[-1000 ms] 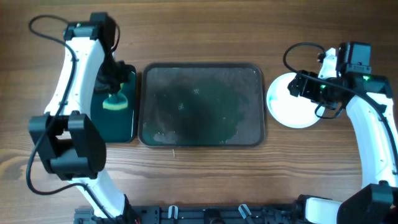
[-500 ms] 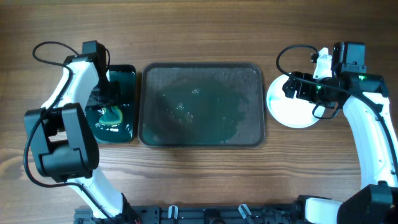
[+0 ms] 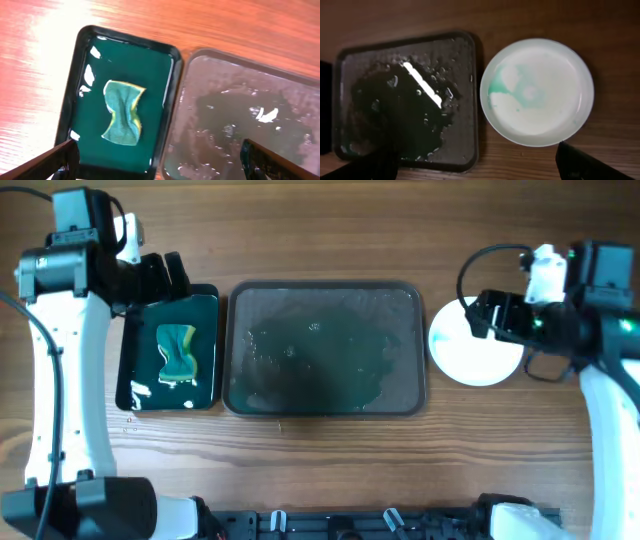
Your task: Clean dirty plates on tray and stack at the side
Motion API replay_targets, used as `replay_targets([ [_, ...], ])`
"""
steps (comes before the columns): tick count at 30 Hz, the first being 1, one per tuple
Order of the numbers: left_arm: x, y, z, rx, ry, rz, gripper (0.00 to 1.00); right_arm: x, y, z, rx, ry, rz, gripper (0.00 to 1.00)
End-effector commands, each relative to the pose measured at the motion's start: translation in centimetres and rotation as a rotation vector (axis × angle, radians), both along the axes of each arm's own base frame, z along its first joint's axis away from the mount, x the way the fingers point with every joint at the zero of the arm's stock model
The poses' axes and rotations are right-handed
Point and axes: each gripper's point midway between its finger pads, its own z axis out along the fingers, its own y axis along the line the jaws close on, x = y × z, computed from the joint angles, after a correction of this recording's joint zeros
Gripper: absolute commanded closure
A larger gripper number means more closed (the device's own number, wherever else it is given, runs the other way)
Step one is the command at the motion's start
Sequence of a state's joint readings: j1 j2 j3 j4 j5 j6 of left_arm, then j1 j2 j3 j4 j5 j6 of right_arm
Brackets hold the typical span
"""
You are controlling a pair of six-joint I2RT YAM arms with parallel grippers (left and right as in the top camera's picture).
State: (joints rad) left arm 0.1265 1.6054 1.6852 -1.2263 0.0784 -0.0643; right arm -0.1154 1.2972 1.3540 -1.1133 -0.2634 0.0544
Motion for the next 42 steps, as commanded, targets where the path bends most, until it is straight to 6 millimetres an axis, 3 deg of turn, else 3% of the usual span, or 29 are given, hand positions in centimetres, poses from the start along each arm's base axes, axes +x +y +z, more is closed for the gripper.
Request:
replay_targets([
  [1, 0.2, -0.9, -0.1, -0.049, -0.002, -0.026, 0.0, -2.6, 0.7, 5.1, -0.016, -0.155, 0.035, 0.0],
  [5, 0.2, -0.9, -0.1, -0.049, 0.0, -0.026, 0.0, -5.6, 1.9, 8.6, 0.048, -0.273, 0.015, 0.0],
  [8, 0.2, -0.9, -0.1, -0.049, 0.0, -0.026, 0.0, -7.7, 2.2, 10.7, 0.159, -0.325, -0.111, 0.0],
  [14, 0.2, -0.9, -0.1, -0.049, 0.0, -0.026, 0.0, -9.4, 2.4, 12.2, 0.266, -0.361, -0.223, 0.0],
  [23, 0.2, -0.9, -0.1, -0.049, 0.0, -0.026, 0.0, -8.1, 0.6, 10.9, 0.192, -0.344, -0.291, 0.0],
  [28, 0.2, -0.9, -0.1, -0.049, 0.0, -0.026, 0.0, -5.3, 0.8, 11.1, 0.101, -0.544, -0.156, 0.0],
  [35, 0.2, -0.9, -0.1, -0.049, 0.0, -0.026, 0.0, -4.8, 3.7, 8.1, 0.016, -0.878, 0.06, 0.0],
  [42, 0.2, -0.9, -0.1, -0.049, 0.0, -0.026, 0.0, -6.2, 5.0, 0.6, -0.011, -1.037, 0.135, 0.0],
])
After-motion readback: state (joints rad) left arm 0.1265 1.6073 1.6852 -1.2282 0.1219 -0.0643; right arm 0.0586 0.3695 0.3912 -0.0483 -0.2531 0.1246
